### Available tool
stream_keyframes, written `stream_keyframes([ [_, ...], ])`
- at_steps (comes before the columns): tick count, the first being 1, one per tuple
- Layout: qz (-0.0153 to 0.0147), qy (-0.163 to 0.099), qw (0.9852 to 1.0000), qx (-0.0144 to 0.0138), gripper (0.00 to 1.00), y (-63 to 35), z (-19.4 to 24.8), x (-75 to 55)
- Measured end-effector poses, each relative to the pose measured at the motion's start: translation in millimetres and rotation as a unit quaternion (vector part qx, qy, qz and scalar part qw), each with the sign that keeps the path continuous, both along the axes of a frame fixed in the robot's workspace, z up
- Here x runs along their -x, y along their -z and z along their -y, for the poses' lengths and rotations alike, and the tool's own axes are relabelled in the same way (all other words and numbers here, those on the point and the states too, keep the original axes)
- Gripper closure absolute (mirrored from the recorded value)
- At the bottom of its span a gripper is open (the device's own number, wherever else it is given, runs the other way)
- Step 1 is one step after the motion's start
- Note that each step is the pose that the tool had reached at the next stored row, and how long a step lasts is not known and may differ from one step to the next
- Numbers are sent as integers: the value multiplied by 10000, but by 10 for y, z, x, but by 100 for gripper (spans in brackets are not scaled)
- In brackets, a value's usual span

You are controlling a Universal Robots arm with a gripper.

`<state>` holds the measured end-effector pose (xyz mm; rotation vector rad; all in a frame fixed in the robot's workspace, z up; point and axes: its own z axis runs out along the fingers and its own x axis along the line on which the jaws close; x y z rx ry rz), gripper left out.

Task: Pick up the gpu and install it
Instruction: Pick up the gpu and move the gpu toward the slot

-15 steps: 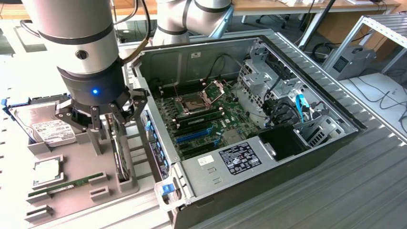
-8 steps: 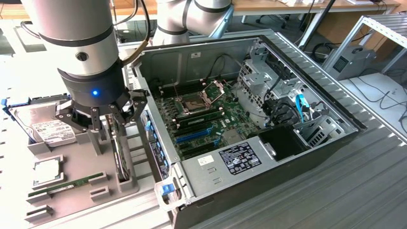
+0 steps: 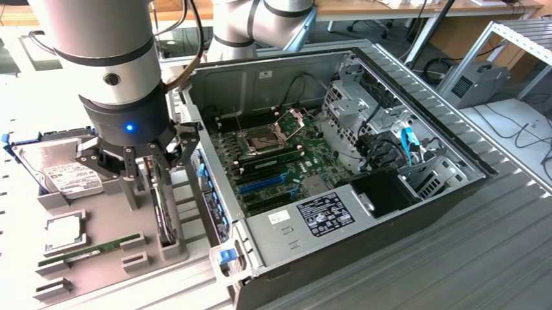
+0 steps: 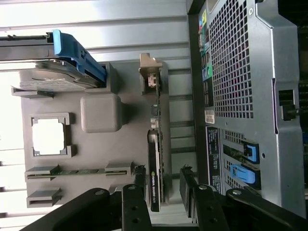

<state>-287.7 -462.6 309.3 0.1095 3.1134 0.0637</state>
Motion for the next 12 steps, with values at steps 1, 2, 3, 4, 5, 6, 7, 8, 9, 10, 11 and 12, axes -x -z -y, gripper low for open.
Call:
stream_keyframes([
  [1, 0, 0, 10000, 0, 58, 4, 0, 0],
  [2, 0, 0, 10000, 0, 58, 7, 0, 0],
  [3, 0, 0, 10000, 0, 58, 10, 0, 0],
  [4, 0, 0, 10000, 0, 58, 13, 0, 0],
  [5, 0, 0, 10000, 0, 58, 16, 0, 0],
  [6, 0, 0, 10000, 0, 58, 20, 0, 0],
  [7, 0, 0, 10000, 0, 58, 23, 0, 1],
  [8, 0, 0, 10000, 0, 58, 26, 0, 1],
  [9, 0, 0, 10000, 0, 58, 30, 0, 1],
  [10, 0, 0, 10000, 0, 58, 33, 0, 1],
  [11, 0, 0, 10000, 0, 58, 37, 0, 1],
  [12, 0, 0, 10000, 0, 58, 40, 0, 1],
])
